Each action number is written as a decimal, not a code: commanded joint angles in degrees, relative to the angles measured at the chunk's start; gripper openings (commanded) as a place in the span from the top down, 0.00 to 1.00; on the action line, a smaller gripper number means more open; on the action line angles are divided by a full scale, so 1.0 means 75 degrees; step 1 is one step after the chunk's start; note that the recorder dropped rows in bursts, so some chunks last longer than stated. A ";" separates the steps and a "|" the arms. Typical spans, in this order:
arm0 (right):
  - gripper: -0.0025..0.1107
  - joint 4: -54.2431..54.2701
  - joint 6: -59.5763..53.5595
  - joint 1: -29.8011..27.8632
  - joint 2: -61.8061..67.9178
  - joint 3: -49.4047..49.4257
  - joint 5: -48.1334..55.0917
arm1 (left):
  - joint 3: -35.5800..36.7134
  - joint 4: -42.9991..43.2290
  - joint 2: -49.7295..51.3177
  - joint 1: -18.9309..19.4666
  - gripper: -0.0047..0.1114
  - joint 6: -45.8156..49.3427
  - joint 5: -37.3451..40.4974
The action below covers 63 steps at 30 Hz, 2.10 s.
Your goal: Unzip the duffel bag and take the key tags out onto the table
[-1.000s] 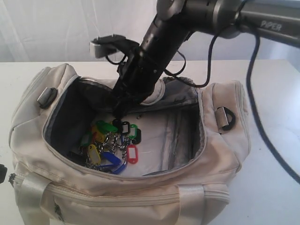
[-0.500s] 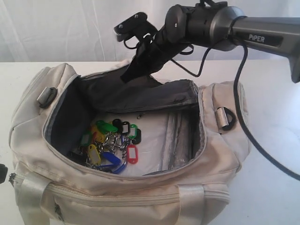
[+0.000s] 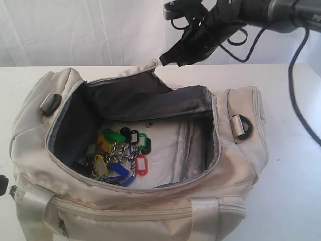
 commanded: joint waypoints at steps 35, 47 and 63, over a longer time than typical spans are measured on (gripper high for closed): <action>0.98 0.2152 -0.0181 0.0670 -0.6250 0.5274 0.0905 | 0.0310 -0.0110 -0.0058 -0.0043 0.96 0.0011 -0.0586; 0.96 0.3544 -0.3278 0.1422 -0.3433 0.4064 0.1383 | 0.0310 -0.0251 -0.0058 -0.0043 0.96 0.0010 -0.0585; 0.33 0.0187 0.1908 0.2446 -0.0497 0.2647 0.0576 | 0.0310 -0.0306 -0.0058 -0.0043 0.96 0.0010 -0.0746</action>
